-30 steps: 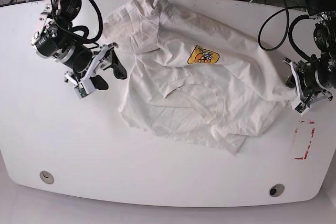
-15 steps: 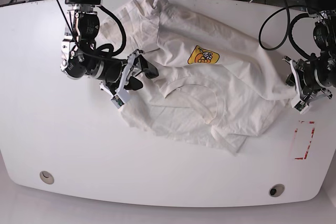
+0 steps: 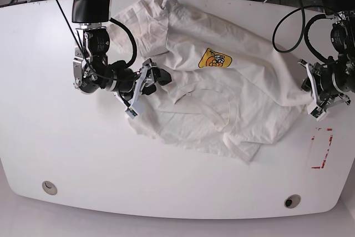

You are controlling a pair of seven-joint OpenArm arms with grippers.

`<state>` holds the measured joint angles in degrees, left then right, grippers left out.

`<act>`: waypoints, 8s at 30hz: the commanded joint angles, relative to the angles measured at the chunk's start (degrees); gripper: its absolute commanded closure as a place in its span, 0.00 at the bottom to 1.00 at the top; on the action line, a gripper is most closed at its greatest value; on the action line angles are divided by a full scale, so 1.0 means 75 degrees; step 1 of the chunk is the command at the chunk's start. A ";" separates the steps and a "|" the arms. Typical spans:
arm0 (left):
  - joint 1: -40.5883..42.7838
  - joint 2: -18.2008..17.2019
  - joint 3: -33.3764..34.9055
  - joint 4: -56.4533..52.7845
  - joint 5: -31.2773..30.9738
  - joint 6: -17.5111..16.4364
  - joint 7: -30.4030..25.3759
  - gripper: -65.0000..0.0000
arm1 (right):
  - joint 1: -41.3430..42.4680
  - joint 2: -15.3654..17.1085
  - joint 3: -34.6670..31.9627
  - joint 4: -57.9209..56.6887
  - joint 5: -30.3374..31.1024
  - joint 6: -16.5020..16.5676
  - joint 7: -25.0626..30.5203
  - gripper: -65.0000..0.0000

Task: Layout the t-shirt on the table in an organized manner, then fold the t-shirt properly
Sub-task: 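Move the right gripper to the shirt's bunched edge and grasp it, then pull the grasped fabric with the right gripper away from the shirt, then lower the left gripper to the shirt's opposite edge and grasp it, then lift the shirt with both grippers and stretch it between them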

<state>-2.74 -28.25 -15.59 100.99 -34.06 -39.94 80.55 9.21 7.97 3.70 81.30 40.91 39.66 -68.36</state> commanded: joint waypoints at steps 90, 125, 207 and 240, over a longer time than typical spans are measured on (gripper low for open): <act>-0.0250 -0.0107 -0.0036 0.0337 -0.0082 -0.0008 -0.0074 0.81 | 0.0008 0.0092 -0.0289 0.2330 0.0038 0.0045 -0.0386 1.00; -0.3672 0.0186 -0.0036 0.1603 -0.0328 -0.0008 -0.0074 0.81 | 0.3630 0.1874 -0.0148 0.2892 0.0061 0.0045 -0.0398 1.00; -0.1246 0.3362 -0.0892 -0.3449 0.1664 -0.0008 -0.1475 0.60 | 0.2024 0.1897 -0.0113 0.3642 0.0049 0.0045 -0.0374 1.00; -0.3344 0.2636 -0.0904 0.0888 -0.0106 -0.0008 -0.1381 1.00 | 0.4404 0.2120 0.0356 0.3291 -0.0021 0.0045 -0.0351 1.00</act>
<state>-24.62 -7.70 -22.13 105.56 -32.29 -40.16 71.61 38.09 22.59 6.13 106.78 40.32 40.10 -72.62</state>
